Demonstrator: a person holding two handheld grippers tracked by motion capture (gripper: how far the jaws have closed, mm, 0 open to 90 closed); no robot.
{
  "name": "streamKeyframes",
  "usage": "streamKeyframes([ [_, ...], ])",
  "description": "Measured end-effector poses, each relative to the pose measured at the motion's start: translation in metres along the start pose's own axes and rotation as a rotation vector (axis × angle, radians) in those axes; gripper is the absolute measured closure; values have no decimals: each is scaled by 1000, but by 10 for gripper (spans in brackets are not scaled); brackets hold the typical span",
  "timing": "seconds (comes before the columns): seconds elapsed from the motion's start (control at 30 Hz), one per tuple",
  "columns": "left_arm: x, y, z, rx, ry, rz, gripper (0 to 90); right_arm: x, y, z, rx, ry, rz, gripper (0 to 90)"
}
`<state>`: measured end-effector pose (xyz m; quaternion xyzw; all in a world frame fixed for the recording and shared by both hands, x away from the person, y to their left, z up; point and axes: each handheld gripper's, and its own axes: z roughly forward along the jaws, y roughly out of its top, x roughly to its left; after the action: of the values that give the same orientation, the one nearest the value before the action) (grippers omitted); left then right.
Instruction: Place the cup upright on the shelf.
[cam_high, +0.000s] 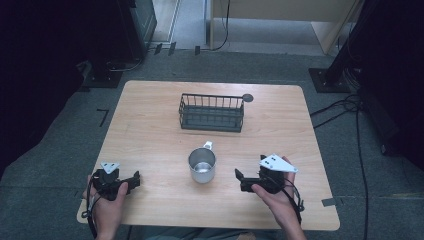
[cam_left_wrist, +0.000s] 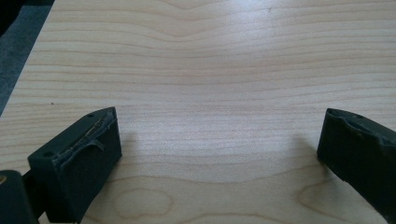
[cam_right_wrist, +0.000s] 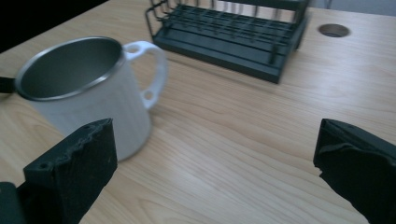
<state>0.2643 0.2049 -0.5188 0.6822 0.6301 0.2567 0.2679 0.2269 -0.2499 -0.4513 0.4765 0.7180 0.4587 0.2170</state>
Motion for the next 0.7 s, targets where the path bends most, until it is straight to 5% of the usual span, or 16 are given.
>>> streamKeyframes([
  [0.47, 0, 0, 0, 0, 0, 0, 0, 59, 9, 43, 24, 136, -63, 0],
  [0.7, 0, 0, 0, 0, 0, 0, 0, 72, 11, 56, 25, 138, -70, 0],
])
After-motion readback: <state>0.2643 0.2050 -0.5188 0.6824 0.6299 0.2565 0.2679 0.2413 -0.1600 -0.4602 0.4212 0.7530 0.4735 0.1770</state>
